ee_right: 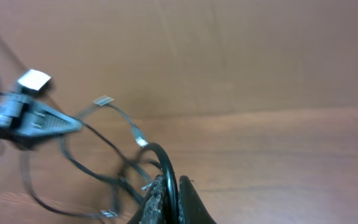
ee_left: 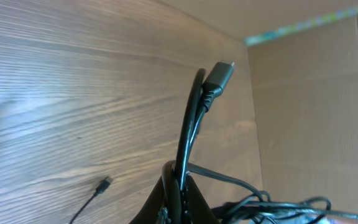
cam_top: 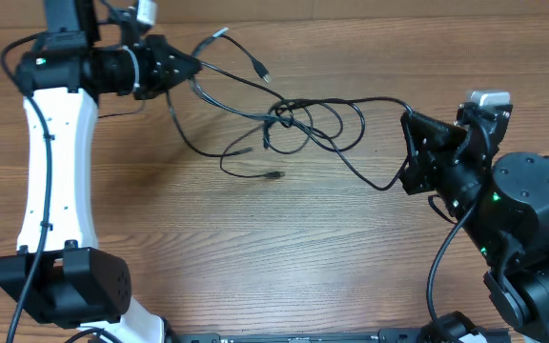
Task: Untangle cables
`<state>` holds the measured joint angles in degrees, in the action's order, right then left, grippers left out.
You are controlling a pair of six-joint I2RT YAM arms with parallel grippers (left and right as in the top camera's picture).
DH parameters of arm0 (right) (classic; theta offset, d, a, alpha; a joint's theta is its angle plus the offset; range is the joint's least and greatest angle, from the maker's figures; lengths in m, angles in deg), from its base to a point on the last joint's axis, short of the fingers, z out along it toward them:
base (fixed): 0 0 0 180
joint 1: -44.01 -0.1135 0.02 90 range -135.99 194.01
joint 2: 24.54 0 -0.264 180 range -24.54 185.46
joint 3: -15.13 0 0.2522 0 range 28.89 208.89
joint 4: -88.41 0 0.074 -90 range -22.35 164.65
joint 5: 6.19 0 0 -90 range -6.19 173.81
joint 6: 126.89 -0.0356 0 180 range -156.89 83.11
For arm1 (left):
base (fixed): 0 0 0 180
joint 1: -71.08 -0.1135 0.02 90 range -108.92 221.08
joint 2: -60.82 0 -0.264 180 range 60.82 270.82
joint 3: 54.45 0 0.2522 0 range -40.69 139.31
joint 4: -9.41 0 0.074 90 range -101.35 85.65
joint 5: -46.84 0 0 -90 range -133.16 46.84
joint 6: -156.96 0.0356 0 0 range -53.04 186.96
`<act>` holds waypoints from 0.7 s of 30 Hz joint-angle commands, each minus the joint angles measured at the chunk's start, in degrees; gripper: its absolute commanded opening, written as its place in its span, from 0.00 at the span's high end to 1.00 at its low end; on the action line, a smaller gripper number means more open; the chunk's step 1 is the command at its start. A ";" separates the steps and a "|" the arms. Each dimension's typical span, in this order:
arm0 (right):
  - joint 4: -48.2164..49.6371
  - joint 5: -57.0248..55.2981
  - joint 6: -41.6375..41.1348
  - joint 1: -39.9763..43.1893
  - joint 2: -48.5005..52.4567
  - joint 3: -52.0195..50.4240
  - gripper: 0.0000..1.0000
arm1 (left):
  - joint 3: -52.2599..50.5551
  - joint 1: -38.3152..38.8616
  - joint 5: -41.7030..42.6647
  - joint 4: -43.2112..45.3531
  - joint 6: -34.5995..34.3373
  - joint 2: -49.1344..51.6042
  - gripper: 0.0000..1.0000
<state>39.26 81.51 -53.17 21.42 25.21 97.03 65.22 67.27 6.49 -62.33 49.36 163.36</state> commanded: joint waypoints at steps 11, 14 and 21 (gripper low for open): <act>6.32 4.92 -1.53 0.15 3.82 0.59 0.96 | 0.74 16.09 0.00 4.79 2.58 -0.55 0.96; 8.41 5.66 -1.55 0.15 5.55 0.59 0.96 | 0.74 18.93 -0.13 5.05 4.11 -0.55 0.96; 12.31 5.16 -1.14 0.17 5.64 0.61 0.96 | 0.74 20.65 -8.41 2.40 7.78 -0.55 0.96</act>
<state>50.21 86.82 -54.43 21.45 32.21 97.03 65.22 88.06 3.87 -59.31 54.43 163.36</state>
